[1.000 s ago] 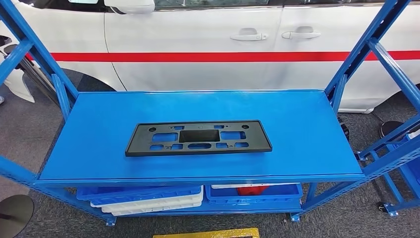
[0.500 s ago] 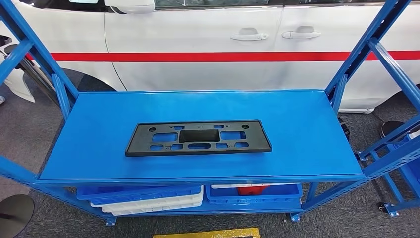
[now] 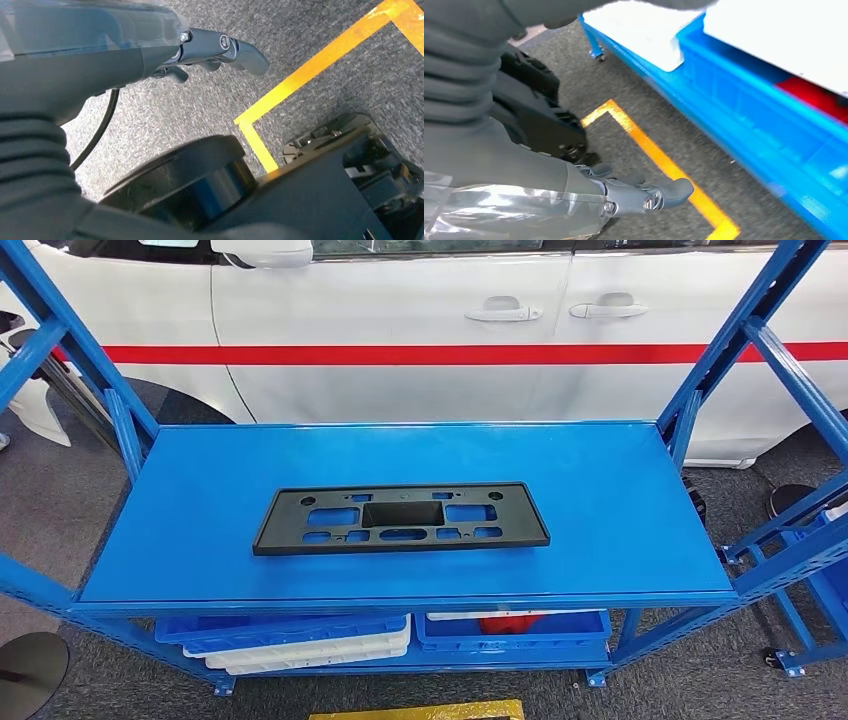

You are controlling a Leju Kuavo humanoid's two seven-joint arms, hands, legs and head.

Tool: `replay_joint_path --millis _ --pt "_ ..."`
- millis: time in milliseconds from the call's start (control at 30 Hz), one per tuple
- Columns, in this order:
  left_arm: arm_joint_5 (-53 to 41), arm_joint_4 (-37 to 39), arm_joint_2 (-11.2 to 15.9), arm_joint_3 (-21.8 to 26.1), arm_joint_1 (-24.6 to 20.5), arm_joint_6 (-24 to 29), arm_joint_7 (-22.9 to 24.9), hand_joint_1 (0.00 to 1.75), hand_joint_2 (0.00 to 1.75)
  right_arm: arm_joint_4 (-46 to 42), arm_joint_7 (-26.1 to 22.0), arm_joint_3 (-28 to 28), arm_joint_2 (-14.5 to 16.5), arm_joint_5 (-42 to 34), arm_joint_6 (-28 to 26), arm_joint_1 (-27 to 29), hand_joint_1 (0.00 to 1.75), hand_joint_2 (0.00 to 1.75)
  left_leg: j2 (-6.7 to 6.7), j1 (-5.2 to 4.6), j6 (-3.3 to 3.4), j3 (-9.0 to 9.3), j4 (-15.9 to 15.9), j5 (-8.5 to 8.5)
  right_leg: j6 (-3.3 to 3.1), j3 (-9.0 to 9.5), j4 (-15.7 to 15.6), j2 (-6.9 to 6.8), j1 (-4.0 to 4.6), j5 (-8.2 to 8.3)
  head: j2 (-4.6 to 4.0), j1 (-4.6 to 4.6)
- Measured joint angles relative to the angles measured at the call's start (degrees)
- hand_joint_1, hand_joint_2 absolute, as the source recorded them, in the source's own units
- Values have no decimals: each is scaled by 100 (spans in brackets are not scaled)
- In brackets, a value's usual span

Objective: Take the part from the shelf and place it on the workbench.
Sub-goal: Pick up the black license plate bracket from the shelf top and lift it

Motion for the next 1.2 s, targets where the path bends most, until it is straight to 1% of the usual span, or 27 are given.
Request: replay_joint_path --millis 133,333,400,867,967,1200 --pt "5 3 -10 0 1 -14 -13 0 0 2 -66 -244 -1 -83 316 -60 0 0 0 0 0 -1 0 0 0 1 0 0 0 0 0 0" --pt "14 7 -15 0 3 -10 -27 0 0 2 -154 -471 9 -398 1360 -119 0 0 0 0 0 -2 0 0 0 2 1 0 1 0 0 0" --pt "4 7 -15 0 3 -10 -27 0 0 2 -170 -512 21 -472 1626 -148 0 0 0 1 0 -2 0 0 0 1 1 0 1 0 0 0" --pt "-7 11 -15 0 4 -24 -22 0 0 2 -216 -600 49 -706 2330 -200 0 0 0 0 0 -2 0 0 0 2 1 0 0 0 0 0" --pt "-2 15 -14 0 7 -26 -33 0 0 2 -304 -674 47 -953 2499 -203 0 0 0 0 0 -2 0 0 0 1 1 0 0 0 0 0" --pt "-30 36 -1 0 10 -84 -36 0 0 -31 -772 -1087 -45 -1772 2915 -179 0 0 0 0 0 -3 0 0 0 -3 0 0 0 0 0 0"
